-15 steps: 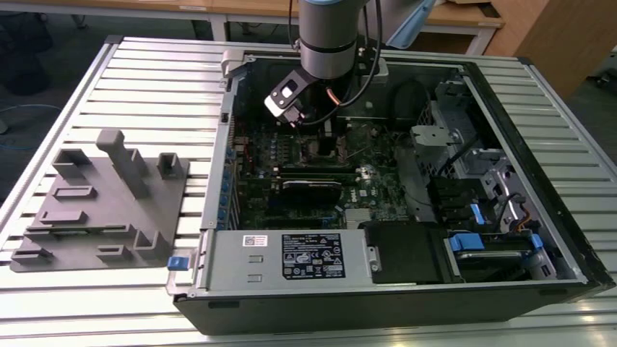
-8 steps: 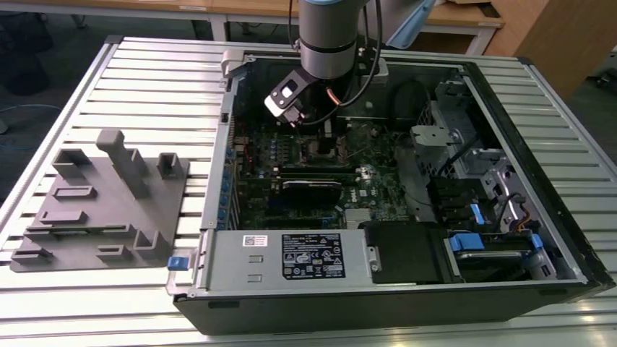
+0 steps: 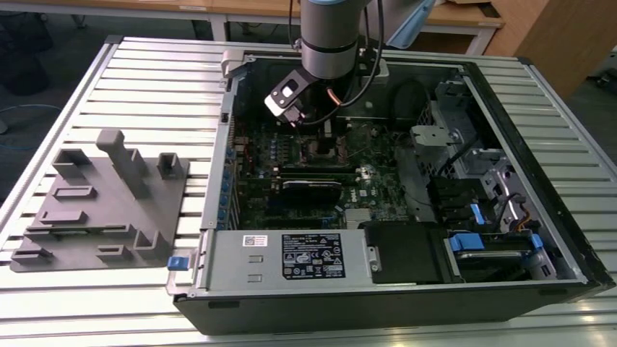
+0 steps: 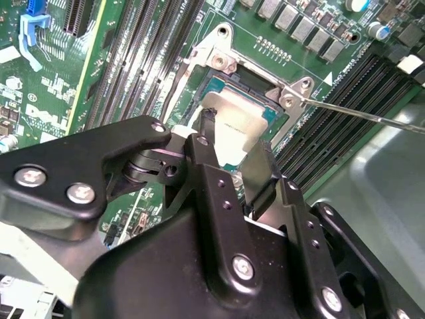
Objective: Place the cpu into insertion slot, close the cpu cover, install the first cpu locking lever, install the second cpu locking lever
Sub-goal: 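Place the cpu into insertion slot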
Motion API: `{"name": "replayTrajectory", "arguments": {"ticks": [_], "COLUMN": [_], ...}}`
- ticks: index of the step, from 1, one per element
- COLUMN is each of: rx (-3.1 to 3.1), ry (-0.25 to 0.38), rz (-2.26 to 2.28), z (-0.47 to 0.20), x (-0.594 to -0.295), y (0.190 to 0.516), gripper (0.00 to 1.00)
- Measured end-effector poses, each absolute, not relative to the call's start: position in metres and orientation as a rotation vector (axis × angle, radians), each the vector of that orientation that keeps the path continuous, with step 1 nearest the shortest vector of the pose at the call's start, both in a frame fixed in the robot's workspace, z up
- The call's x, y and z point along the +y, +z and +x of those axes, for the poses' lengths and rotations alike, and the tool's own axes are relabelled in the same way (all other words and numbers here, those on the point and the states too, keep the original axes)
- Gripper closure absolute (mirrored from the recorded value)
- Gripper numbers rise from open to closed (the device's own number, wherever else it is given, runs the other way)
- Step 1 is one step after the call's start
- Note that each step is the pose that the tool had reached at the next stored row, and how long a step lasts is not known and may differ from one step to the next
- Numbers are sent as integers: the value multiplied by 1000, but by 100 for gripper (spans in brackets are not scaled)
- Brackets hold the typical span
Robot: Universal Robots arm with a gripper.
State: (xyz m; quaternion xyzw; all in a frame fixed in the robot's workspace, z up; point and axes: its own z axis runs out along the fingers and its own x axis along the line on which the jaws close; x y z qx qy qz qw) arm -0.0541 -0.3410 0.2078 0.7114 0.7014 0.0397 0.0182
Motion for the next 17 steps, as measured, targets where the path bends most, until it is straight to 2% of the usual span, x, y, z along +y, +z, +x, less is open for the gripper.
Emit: {"name": "replayTrajectory", "arguments": {"ticks": [7,8,9,11,12,17], "rx": [2179,2179,2179,2180,2180,2193], "ry": [122,122,122,121,121,92], "rz": [2210,2210,2210,2210,2211,2225], "z": [-54,-54,-54,-54,-54,-54], "x": [-341,-341,-341,-341,-341,-341], "y": [208,208,208,208,208,207], "gripper": [56,58,65,65,71,71]}}
